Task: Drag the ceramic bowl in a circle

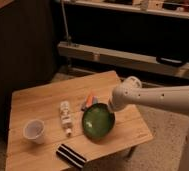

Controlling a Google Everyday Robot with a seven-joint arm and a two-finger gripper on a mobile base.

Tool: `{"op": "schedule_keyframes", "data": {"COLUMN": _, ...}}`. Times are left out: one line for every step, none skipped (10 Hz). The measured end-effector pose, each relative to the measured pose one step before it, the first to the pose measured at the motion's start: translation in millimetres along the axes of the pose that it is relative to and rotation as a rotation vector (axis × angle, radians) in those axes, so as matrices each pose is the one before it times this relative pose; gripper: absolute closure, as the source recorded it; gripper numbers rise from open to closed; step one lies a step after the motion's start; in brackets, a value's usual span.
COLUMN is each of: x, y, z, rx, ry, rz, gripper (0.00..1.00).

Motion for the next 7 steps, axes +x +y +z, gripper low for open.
{"op": "schedule_keyframes", "data": {"x": -2.50, "y": -18.99, "z": 9.01, "rx": 0.00765, "ry": 0.02190, "rz": 0.04475, "gripper": 1.00}}
{"op": "schedule_keyframes", "data": {"x": 4.24, "y": -17.59, "z": 8.28, "rx": 0.00904, "ry": 0.02049, "rz": 0.03740, "gripper": 1.00}}
{"op": "schedule_keyframes", "data": {"x": 6.83, "y": -14.60, "z": 5.67, "rx": 0.00769, "ry": 0.01310, "rz": 0.02804, "gripper": 1.00}}
{"op": "schedule_keyframes", "data": {"x": 15.91, "y": -24.34, "z": 5.88, "rx": 0.01131, "ry": 0.01692, "rz": 0.04157, "gripper": 1.00}}
{"op": "schedule_keyframes", "data": {"x": 16.50, "y": -24.38, "z": 2.75, "rx": 0.01288, "ry": 0.00921, "rz": 0.03060, "gripper": 1.00}}
{"op": "schedule_keyframes", "data": {"x": 10.56, "y": -17.05, "z": 0.54, "rx": 0.00480, "ry": -0.00309, "rz": 0.02144, "gripper": 1.00}}
{"op": "schedule_keyframes", "data": {"x": 19.14, "y": -27.36, "z": -3.20, "rx": 0.00573, "ry": -0.01411, "rz": 0.03167, "gripper": 1.00}}
